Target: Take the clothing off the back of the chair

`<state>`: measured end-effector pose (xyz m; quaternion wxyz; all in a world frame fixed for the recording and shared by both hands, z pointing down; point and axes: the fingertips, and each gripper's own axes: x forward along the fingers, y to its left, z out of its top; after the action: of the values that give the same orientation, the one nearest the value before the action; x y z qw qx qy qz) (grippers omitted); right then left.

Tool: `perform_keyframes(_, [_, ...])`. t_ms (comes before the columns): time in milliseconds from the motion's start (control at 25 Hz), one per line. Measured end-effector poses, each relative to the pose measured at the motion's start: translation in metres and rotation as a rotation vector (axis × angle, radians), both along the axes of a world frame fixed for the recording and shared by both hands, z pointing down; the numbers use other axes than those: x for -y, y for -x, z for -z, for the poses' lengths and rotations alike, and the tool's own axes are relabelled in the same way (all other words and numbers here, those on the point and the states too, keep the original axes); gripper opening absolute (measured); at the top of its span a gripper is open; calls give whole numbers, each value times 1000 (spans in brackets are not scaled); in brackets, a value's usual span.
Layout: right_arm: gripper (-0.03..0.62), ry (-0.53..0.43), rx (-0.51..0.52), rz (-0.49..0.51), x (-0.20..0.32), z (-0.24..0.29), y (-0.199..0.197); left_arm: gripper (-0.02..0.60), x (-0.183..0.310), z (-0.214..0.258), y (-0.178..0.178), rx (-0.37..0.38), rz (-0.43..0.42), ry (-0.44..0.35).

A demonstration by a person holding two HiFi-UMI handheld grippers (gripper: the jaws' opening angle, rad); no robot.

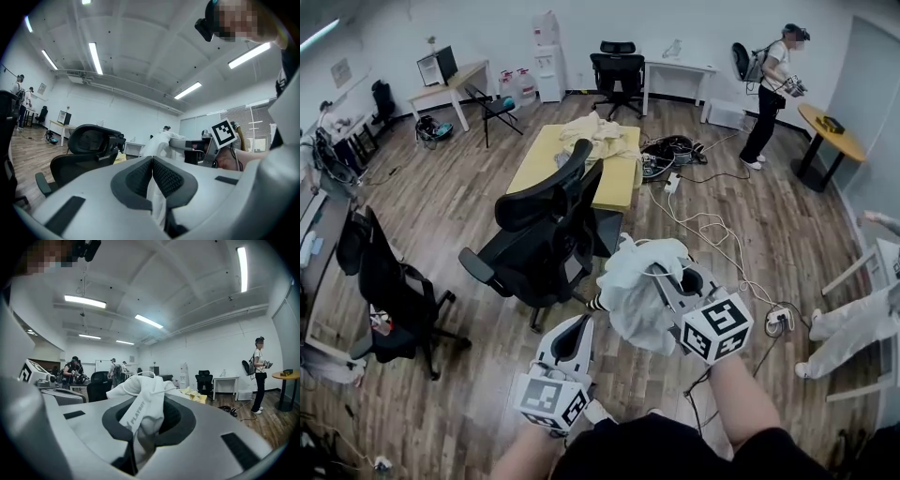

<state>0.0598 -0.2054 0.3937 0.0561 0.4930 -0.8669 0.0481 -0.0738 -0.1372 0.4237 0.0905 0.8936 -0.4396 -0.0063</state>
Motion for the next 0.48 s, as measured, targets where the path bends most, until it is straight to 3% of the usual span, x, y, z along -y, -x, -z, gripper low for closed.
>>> perform_keyframes(480, [64, 67, 26, 115, -71, -35, -53, 18, -61, 1, -59, 24, 104, 8])
